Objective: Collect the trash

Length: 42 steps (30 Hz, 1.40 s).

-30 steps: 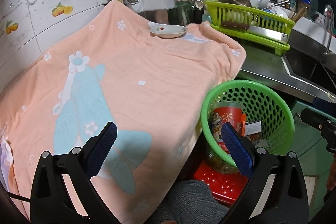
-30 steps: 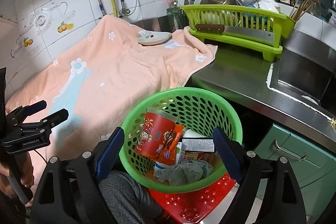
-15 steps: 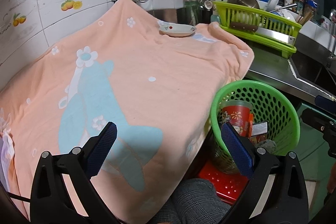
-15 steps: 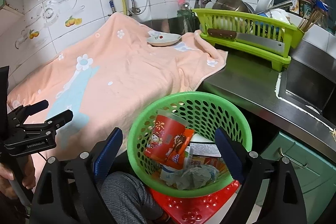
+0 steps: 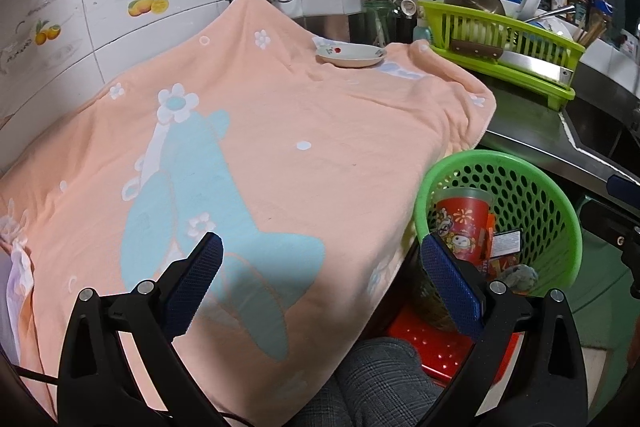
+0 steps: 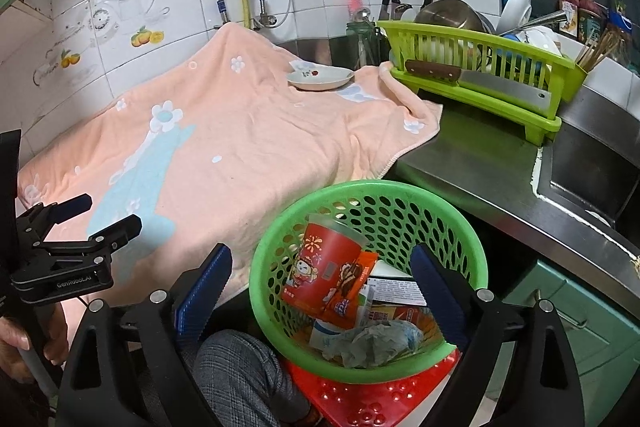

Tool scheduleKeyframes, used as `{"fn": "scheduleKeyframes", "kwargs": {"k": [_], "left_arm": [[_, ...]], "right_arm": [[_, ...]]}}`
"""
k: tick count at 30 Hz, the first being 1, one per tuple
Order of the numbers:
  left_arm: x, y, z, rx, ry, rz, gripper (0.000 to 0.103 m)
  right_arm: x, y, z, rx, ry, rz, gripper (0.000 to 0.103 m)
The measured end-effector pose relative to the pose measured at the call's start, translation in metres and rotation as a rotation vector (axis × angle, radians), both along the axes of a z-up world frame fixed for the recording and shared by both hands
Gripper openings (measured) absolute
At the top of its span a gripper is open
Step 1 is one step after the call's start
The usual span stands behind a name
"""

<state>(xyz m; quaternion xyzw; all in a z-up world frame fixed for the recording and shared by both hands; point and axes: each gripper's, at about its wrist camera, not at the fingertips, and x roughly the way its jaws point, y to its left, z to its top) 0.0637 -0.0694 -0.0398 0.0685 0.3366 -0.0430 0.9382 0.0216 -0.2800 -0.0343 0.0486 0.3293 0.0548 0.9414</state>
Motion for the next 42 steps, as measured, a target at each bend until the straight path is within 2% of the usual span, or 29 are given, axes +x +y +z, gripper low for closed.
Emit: {"fn": "scheduleKeyframes", "kwargs": {"k": [27, 42], "left_arm": [[-0.006, 0.005, 0.007, -0.029, -0.047, 0.023, 0.097], [-0.005, 0.005, 0.008, 0.002, -0.057, 0.055, 0.097]], "right_arm": [[0.005, 0.015, -0.005, -0.013, 0.002, 0.020, 0.088], [0.006, 0.013, -0.005, -0.017, 0.005, 0.015, 0.089]]}}
